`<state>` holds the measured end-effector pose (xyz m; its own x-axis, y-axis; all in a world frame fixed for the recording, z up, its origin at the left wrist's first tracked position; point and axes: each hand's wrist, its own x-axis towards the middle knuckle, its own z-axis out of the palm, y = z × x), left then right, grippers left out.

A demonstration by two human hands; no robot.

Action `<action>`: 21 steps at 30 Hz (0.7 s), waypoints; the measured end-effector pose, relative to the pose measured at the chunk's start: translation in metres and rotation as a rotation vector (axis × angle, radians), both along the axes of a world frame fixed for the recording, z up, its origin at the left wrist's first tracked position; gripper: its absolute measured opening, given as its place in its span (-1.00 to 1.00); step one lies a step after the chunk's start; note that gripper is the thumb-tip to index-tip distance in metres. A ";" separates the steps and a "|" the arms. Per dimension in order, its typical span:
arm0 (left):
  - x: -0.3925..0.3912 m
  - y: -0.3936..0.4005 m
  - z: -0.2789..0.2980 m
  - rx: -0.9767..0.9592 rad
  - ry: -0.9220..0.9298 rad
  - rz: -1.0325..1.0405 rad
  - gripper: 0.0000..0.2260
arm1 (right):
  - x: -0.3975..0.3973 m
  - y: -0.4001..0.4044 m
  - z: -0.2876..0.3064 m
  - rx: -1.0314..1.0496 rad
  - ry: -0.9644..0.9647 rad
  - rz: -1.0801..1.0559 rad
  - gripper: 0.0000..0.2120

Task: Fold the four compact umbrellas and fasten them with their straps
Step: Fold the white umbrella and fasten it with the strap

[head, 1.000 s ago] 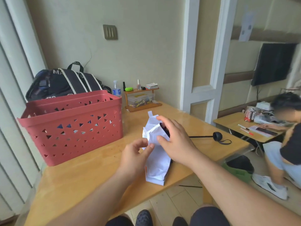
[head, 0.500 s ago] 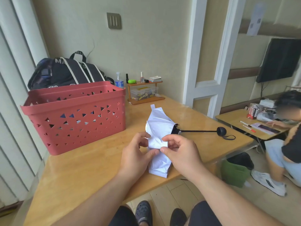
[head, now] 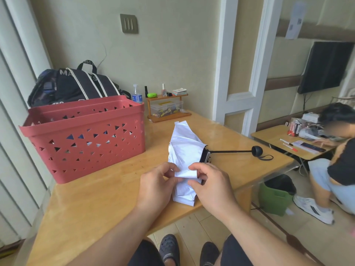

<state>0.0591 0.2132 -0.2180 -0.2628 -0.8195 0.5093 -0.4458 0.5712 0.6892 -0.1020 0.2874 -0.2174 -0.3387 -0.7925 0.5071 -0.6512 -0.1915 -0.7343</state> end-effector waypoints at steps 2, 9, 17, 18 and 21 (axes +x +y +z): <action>0.001 0.001 0.001 0.008 -0.009 -0.015 -0.72 | 0.000 0.000 0.001 0.033 -0.079 0.036 -0.64; 0.001 0.002 0.002 0.047 0.007 -0.051 -0.64 | 0.001 -0.009 0.004 0.100 -0.230 0.092 -0.56; -0.001 0.001 0.002 0.013 0.033 -0.042 -0.57 | 0.003 -0.012 0.010 0.069 -0.178 0.021 -0.66; -0.002 0.002 0.003 0.020 0.036 -0.043 -0.58 | 0.004 -0.011 0.010 0.067 -0.172 0.024 -0.65; -0.003 0.001 0.003 0.019 0.019 -0.042 -0.65 | 0.004 -0.009 0.011 0.063 -0.146 0.027 -0.64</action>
<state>0.0556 0.2144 -0.2148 -0.2872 -0.8177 0.4989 -0.4084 0.5757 0.7084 -0.0981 0.2785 -0.2064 -0.3837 -0.8310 0.4028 -0.5317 -0.1578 -0.8321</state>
